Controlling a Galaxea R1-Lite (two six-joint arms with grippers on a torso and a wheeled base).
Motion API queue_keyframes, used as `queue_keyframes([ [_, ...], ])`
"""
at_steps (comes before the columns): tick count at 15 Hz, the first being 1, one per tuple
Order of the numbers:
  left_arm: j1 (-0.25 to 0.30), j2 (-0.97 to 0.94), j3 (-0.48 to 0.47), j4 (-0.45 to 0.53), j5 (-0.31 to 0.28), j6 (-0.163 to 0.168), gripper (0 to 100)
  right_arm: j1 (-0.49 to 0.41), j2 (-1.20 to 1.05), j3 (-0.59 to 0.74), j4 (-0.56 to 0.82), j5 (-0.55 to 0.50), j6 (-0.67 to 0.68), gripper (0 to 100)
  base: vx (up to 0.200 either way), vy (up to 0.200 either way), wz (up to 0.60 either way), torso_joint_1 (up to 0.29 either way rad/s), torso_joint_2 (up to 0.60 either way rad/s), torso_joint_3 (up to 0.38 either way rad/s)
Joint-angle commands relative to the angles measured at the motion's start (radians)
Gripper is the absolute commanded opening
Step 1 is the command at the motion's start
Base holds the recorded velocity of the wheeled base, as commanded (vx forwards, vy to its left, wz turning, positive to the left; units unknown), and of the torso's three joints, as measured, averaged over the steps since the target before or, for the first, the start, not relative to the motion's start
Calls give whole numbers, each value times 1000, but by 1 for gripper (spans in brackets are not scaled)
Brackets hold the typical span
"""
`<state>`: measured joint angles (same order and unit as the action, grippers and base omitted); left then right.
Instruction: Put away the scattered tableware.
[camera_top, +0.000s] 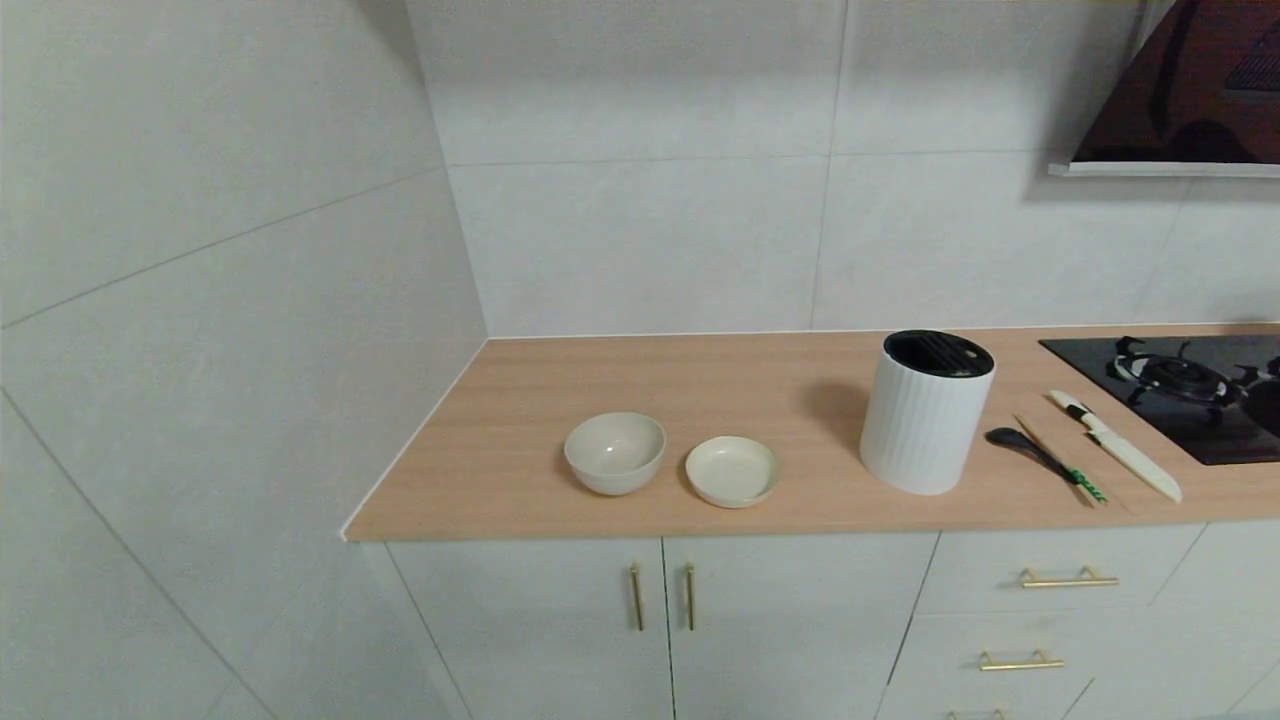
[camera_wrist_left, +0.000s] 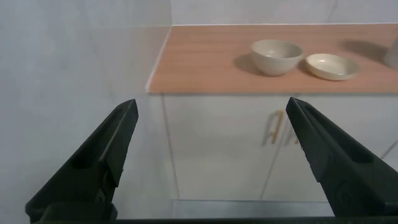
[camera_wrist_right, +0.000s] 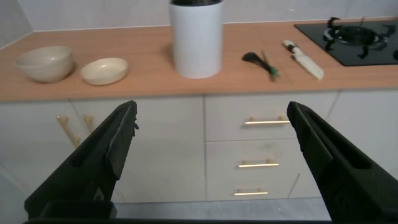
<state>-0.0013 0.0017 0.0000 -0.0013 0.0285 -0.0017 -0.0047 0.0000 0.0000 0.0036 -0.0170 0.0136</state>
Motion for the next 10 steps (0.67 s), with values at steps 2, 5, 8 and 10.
queue_keyframes([
  [2,0,1,0,-2,1,0,100,0,0,0,-1,0,0,100,0,200,0,2,2,2],
  [5,0,1,0,0,1,0,100,0,2,0,-1,0,-1,100,0,0,0,0,0,0],
  [8,0,1,0,0,1,0,100,0,2,0,-1,0,0,100,0,0,0,0,0,0],
  [10,0,1,0,0,1,0,100,0,0,0,-1,0,0,100,0,0,0,0,0,0],
])
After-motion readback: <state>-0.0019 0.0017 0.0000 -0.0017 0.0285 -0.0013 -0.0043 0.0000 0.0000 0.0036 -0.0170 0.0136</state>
